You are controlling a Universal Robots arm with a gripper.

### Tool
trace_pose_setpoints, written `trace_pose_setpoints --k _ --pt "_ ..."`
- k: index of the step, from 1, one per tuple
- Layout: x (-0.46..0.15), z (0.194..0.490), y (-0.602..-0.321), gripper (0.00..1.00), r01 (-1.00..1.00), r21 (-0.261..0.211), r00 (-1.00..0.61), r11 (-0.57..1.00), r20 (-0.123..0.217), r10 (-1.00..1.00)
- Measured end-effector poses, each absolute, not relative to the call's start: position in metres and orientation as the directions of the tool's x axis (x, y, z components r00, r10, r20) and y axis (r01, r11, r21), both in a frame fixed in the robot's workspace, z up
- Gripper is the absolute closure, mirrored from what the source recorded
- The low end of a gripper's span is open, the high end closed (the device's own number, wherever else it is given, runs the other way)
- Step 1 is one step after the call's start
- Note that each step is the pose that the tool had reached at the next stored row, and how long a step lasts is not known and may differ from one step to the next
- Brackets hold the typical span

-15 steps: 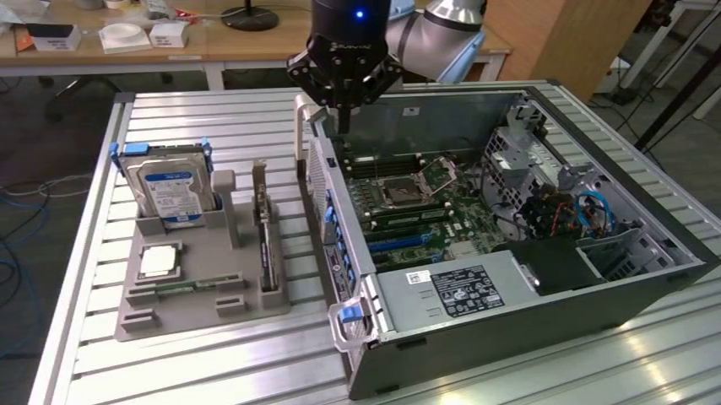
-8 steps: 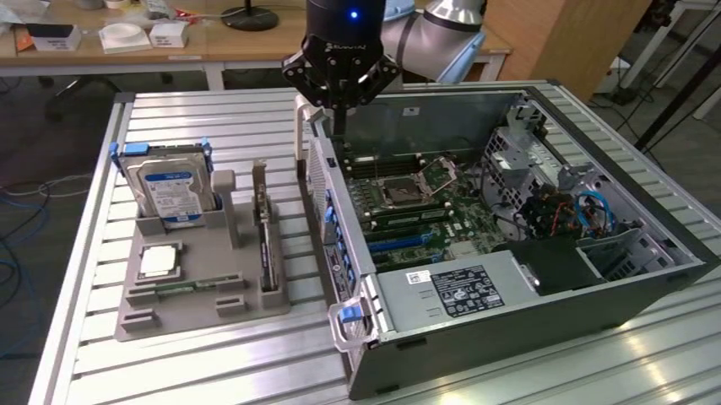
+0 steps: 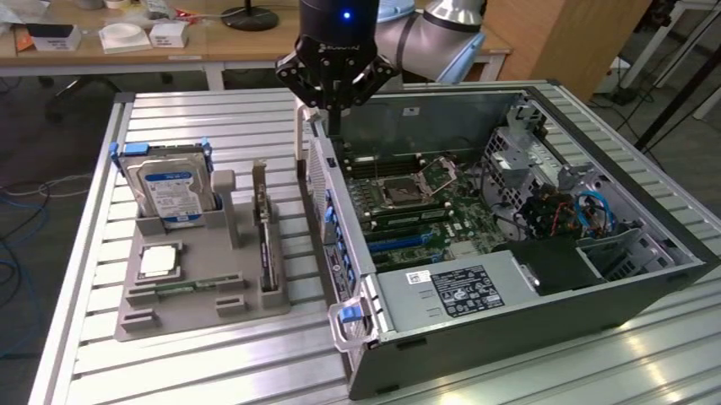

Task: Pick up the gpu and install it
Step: 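Reach for the gpu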

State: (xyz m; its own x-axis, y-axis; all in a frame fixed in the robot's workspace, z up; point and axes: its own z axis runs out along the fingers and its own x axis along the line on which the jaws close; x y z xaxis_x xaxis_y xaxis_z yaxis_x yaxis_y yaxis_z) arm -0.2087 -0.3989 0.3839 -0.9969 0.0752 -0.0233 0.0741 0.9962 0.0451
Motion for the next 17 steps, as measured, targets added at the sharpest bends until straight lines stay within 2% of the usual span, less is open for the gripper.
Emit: trace_pose_setpoints --k 17 --pt "-0.225 0.382 -0.399 0.89 0.074 0.045 -0.997 0.996 -0.023 0.075"
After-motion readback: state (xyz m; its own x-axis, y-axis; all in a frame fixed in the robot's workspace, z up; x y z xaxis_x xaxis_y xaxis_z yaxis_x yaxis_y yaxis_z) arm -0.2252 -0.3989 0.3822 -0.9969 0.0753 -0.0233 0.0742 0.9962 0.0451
